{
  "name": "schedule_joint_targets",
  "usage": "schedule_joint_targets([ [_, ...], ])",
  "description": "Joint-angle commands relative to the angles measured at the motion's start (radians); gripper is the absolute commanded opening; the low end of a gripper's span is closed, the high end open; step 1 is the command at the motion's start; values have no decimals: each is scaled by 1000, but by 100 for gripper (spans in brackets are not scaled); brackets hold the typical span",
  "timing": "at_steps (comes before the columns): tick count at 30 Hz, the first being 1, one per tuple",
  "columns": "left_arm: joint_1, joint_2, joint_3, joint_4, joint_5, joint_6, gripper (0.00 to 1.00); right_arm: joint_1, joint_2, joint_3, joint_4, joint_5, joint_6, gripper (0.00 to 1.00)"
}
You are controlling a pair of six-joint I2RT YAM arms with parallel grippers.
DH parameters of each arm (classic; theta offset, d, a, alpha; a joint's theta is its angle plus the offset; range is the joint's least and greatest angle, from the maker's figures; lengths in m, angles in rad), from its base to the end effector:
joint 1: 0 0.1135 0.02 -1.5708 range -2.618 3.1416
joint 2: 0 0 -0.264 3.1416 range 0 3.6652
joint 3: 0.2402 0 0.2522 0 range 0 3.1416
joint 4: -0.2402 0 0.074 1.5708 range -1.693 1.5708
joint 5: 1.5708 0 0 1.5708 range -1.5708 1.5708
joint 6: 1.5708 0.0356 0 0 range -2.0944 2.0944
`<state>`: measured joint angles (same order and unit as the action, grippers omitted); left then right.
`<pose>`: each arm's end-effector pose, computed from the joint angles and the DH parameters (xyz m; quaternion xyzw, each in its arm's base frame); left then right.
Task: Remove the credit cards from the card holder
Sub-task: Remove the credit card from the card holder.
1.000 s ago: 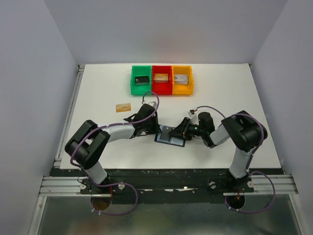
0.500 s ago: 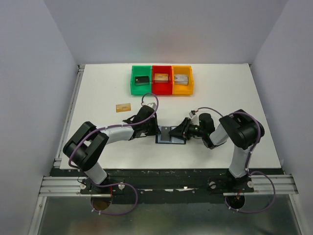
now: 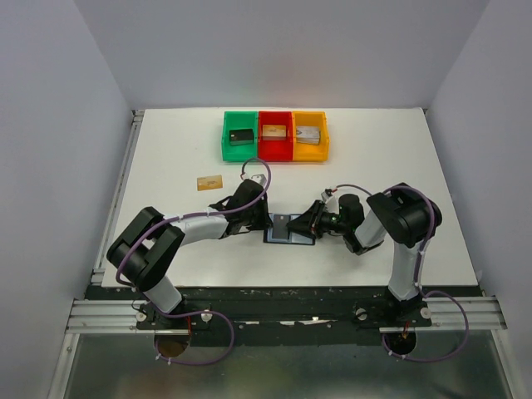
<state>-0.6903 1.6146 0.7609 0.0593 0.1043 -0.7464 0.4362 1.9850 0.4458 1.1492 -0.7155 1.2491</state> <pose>0.2401 -0.2031 0.1540 -0.0062 0.9245 -0.2851 0.2528 0.2505 0.1425 0.0739 0.1286 0.7918 0.5828 0.1299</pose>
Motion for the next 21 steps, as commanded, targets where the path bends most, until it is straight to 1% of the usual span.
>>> schedule_joint_targets([
  [1, -40, 19, -26, -32, 51, 4, 0, 7, 25, 21, 78, -19, 13, 38],
  [4, -41, 15, -28, -32, 45, 5, 0, 7, 17, 16, 70, -16, 4, 38],
  [10, -40, -21, -32, -44, 15, 10, 0, 9, -43, -1, -34, 13, -63, 21],
  [12, -40, -21, -31, -49, 12, 9, 0, 7, -51, -1, -55, 16, -76, 18],
  [21, -40, -25, -25, -58, -2, 13, 0, 7, -69, 1, -100, 21, -105, 8],
])
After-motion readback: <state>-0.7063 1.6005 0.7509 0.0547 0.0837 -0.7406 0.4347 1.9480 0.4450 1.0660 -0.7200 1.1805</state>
